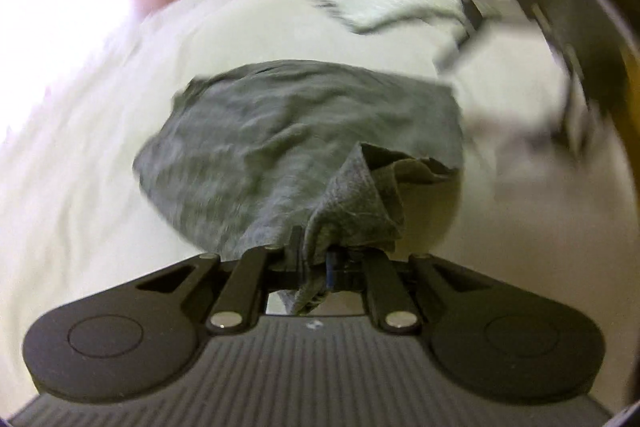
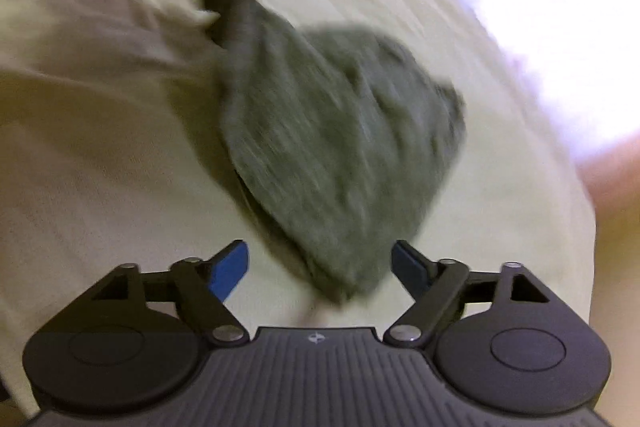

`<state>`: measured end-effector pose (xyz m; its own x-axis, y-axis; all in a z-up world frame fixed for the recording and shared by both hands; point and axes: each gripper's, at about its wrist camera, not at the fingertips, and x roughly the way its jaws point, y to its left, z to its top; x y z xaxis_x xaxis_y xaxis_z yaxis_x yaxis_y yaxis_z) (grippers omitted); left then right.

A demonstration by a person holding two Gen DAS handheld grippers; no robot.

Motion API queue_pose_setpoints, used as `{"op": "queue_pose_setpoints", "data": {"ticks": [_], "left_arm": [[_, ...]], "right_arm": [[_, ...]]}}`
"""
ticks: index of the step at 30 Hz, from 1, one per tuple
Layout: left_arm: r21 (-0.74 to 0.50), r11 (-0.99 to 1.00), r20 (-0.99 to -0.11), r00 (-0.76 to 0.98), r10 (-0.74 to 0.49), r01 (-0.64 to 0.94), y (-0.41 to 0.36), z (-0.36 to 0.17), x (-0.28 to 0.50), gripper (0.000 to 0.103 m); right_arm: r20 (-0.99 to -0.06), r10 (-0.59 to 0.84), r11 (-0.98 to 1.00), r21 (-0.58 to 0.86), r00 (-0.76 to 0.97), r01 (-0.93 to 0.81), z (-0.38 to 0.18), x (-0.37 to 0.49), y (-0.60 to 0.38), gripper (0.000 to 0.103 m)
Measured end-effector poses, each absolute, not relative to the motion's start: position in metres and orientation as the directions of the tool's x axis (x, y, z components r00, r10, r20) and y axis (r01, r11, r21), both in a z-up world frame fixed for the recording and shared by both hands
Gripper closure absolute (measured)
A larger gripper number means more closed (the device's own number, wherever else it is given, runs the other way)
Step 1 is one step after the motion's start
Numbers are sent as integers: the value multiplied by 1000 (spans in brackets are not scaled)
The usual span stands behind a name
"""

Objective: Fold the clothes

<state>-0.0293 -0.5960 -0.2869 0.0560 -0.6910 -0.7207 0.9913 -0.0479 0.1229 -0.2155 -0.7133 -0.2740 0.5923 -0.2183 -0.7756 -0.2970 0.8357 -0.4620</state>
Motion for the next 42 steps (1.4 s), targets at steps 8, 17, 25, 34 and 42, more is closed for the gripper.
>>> {"op": "queue_pose_setpoints", "data": {"ticks": [8,17,25,34,42], "left_arm": [[-39,124,-739,55,-672,992,-591,-262,-25,96],[-34,177,-761,89,-642,984,-588,-268,-19,96],[27,95,-797,78,-599,995,-576,-258,-39,99],[-184,48,-850,-135,-509,982,-518,-230,-95,99],[-293,245,-794,-92,-601,924,-534,-234,-23,99]], "right_arm": [[-688,-115,791,-499,717,-352,-311,-184,-684,33],[-626,-307,569,-725,717,-389,-337,-228,-760,85],[-705,-229,638,-629,672,-444,-295,-228,-770,101],[-892,14,766,-281,452,-579,-203,-301,-734,100],[-931,176,887,9,320,-462,-159,-226,-783,101]]}}
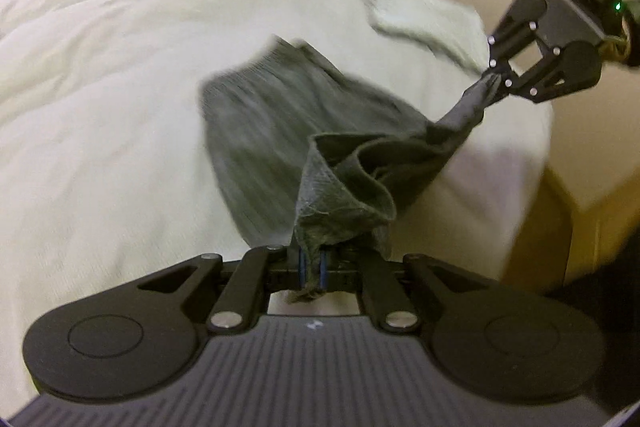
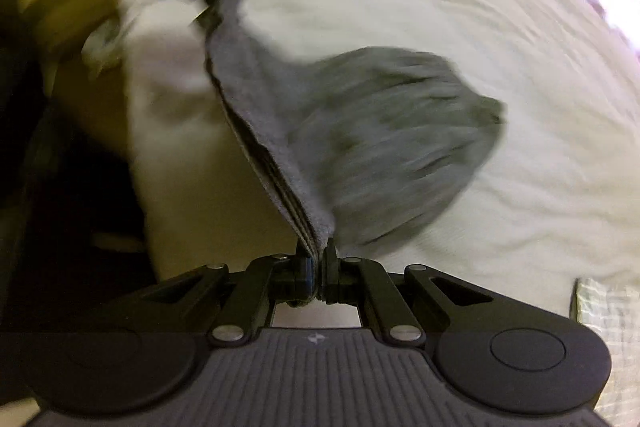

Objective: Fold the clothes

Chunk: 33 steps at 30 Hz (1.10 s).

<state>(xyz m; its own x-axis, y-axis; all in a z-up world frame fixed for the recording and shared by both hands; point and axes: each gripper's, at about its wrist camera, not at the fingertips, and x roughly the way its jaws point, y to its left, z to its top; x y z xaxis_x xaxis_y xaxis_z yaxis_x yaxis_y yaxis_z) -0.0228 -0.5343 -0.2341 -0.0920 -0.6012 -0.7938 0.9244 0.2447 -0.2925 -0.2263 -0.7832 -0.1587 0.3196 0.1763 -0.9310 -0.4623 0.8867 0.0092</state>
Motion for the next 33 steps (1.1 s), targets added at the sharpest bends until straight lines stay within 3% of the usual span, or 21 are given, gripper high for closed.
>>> {"op": "queue_pose_setpoints", "data": {"ticks": [5,9,17,19,21,27,30,33], "left_arm": [[-391,364,-768,-81,-636,845,-571,-258,48,97],[-431,436,-781,-85,-619,790,-599,-291,89,96],[-478,517,-790,-89,-607,710,-608,-322,107,96],[-479,534,-798,-91,-596,697,-607,-326,106,96],[-485,549,-799,-89,-595,681,-602,-326,103,95],[-484,572,-803,-77,-591,662,-615,-328,103,90],[-485,560,-795,-73,-602,672,-617,-327,104,79],[-475,543,-791,-67,-608,692,-619,-324,105,67]], "right_arm": [[-924,251,939,160,288,-305,-160,-141,-854,100],[-925,281,954,239,255,-183,-201,-89,-898,99],[-878,320,920,377,356,103,-249,-75,-936,97],[-853,333,883,431,401,183,-250,-82,-945,85],[-826,310,835,474,471,280,-247,-92,-958,61],[-767,238,725,549,596,416,-241,-127,-975,54],[-750,281,703,586,599,403,-248,-137,-966,44],[-731,311,678,619,607,398,-261,-136,-960,44]]}}
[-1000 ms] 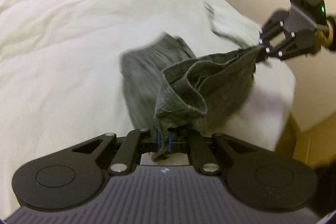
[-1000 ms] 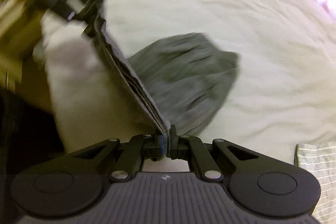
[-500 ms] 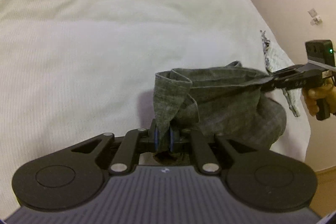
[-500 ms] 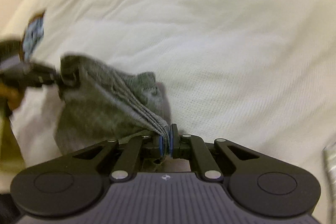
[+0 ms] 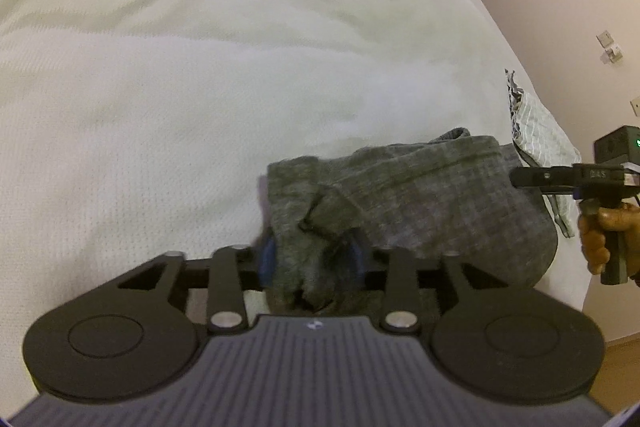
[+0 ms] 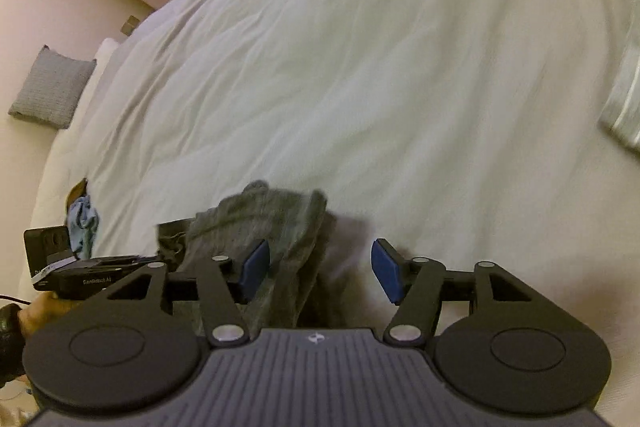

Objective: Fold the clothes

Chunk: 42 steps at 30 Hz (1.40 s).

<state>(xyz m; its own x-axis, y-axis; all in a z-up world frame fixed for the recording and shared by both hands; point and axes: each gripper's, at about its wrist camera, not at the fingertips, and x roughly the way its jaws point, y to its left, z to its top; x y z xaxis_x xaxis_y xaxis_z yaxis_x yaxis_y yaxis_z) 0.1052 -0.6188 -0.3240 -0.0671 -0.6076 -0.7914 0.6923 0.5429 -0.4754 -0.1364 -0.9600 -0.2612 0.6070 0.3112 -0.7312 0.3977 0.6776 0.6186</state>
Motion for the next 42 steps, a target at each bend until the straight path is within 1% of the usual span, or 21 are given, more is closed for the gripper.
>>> {"op": "queue_pose_setpoints", "data": {"ticks": [2,3,4,5,6,8,10,12,13,15,17,19,21,24,25,26,27,30,32,36,42], "left_arm": [[-447,524,-797,-58,-601,725,-622,-321,102,65],[-429,519,-804,-50,-593,739,-624,-320,100,65],[-412,514,-810,-43,-585,752,-625,-319,99,67],[-401,519,-817,-38,-576,755,-626,-319,99,71],[-397,535,-821,-29,-570,746,-625,-319,100,73],[-391,567,-830,-10,-558,725,-623,-320,104,100],[-408,635,-826,30,-562,656,-611,-319,113,100],[-420,691,-824,71,-561,588,-600,-319,122,99],[-387,686,-830,91,-550,616,-599,-315,120,99],[-322,646,-827,128,-548,692,-600,-302,111,93],[-279,591,-814,140,-564,757,-603,-291,103,72],[-257,522,-806,118,-580,813,-609,-285,95,65],[-239,461,-810,87,-580,854,-617,-290,89,63],[-204,416,-837,63,-543,886,-633,-307,85,68],[-196,407,-853,50,-519,892,-637,-314,85,80],[-203,401,-857,36,-514,893,-638,-316,86,97],[-218,398,-857,21,-515,891,-638,-317,88,97],[-444,494,-752,-10,-660,748,-610,-304,115,98],[-521,563,-730,8,-683,642,-594,-306,131,98],[-497,584,-771,-19,-636,642,-594,-321,133,98],[-480,610,-785,1,-619,630,-594,-325,128,91]], "right_arm": [[-714,329,650,646,618,400,-267,-134,-960,44],[-707,335,640,656,623,400,-269,-133,-960,49],[-700,338,632,664,629,400,-271,-132,-960,64],[-694,340,624,671,634,400,-273,-131,-961,72],[-695,339,623,671,635,401,-273,-129,-961,85],[-708,328,637,655,626,407,-270,-124,-959,88],[-718,317,658,637,619,402,-265,-119,-957,94],[-720,308,665,631,622,401,-260,-119,-957,94],[-720,306,666,630,624,401,-258,-119,-957,94],[-725,306,670,624,617,402,-258,-119,-956,94],[-729,311,669,624,610,405,-261,-119,-954,94],[-729,311,663,626,610,410,-262,-121,-953,90],[-726,309,657,630,614,414,-264,-121,-952,83],[-726,306,653,631,616,419,-266,-120,-950,82],[-727,304,654,629,616,420,-266,-120,-949,82],[-729,302,657,626,614,421,-266,-120,-949,82],[-736,298,663,618,608,422,-266,-121,-949,82],[-752,283,682,594,595,427,-264,-122,-950,94],[-754,278,689,588,596,423,-261,-123,-950,96],[-749,288,680,599,597,423,-264,-122,-949,96],[-735,266,678,603,624,421,-258,-116,-948,96]]}}
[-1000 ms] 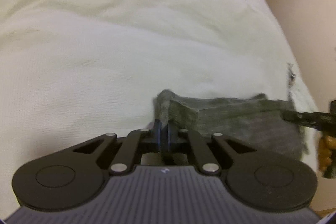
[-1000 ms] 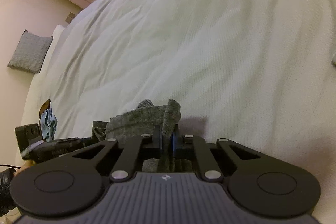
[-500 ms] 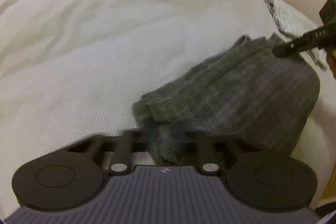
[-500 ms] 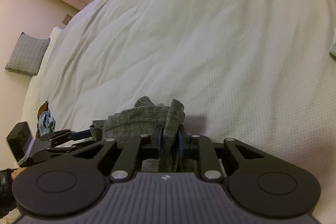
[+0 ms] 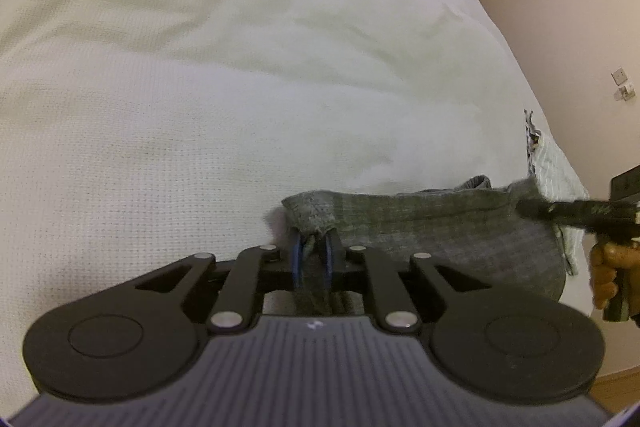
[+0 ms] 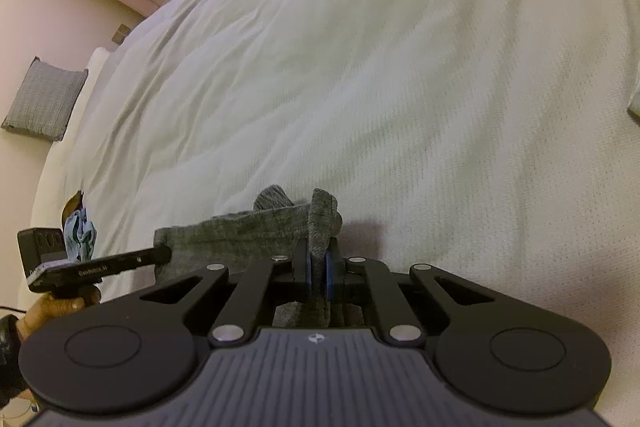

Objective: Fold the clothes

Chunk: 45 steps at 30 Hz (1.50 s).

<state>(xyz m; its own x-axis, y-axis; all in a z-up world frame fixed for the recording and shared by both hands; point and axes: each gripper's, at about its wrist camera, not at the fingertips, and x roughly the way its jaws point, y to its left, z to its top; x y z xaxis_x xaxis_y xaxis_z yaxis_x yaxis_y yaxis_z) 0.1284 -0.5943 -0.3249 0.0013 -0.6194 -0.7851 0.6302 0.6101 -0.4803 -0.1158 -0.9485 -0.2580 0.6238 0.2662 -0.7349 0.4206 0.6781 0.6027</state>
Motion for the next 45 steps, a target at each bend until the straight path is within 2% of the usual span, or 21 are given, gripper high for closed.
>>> {"op": "queue_pose_setpoints", "data": {"ticks": [2,5,13,18,21,26,27,29,30,31,35,38,39,42,43,45], "left_arm": [[-447,624,-809,9,-588,641,-591,-329,127,88],[-424,628,-820,17,-572,653,-588,-330,125,87],[-366,627,-838,51,-544,688,-581,-319,122,81],[-324,634,-851,76,-520,703,-584,-315,115,78],[-288,639,-850,117,-514,714,-581,-306,109,81],[-179,609,-826,219,-520,773,-577,-276,79,79],[-164,583,-817,221,-532,796,-578,-270,68,79],[-149,520,-802,205,-561,841,-582,-260,44,76],[-150,477,-799,178,-574,866,-586,-259,30,75],[-151,432,-796,150,-587,889,-590,-258,16,74],[-144,272,-803,49,-594,951,-611,-267,-32,73],[-151,240,-822,13,-570,959,-628,-287,-45,74],[-142,247,-836,18,-548,959,-631,-295,-44,74],[-113,265,-875,31,-483,958,-637,-318,-41,77],[-102,258,-877,35,-478,961,-636,-320,-41,77],[-81,247,-882,45,-469,966,-633,-324,-40,77]], "right_arm": [[-711,246,682,610,659,403,-251,-116,-951,97],[-738,237,691,585,631,425,-260,-111,-955,97],[-731,243,631,618,637,469,-274,-107,-958,95],[-753,256,673,589,606,447,-286,-101,-966,95],[-752,158,656,564,640,501,-276,-112,-979,89],[-731,61,722,502,680,476,-235,-144,-969,89],[-728,58,742,489,683,458,-226,-152,-962,85],[-724,77,771,479,685,420,-213,-170,-945,72],[-723,100,776,486,683,401,-210,-178,-936,62],[-723,128,779,497,679,382,-210,-186,-926,58],[-732,231,779,533,641,329,-226,-213,-892,54],[-722,266,771,557,639,308,-242,-219,-884,53],[-714,281,761,573,641,304,-248,-218,-884,54],[-690,325,704,633,646,322,-265,-211,-898,88],[-691,327,688,642,645,339,-270,-212,-907,94],[-683,331,661,660,651,356,-277,-218,-924,98]]}}
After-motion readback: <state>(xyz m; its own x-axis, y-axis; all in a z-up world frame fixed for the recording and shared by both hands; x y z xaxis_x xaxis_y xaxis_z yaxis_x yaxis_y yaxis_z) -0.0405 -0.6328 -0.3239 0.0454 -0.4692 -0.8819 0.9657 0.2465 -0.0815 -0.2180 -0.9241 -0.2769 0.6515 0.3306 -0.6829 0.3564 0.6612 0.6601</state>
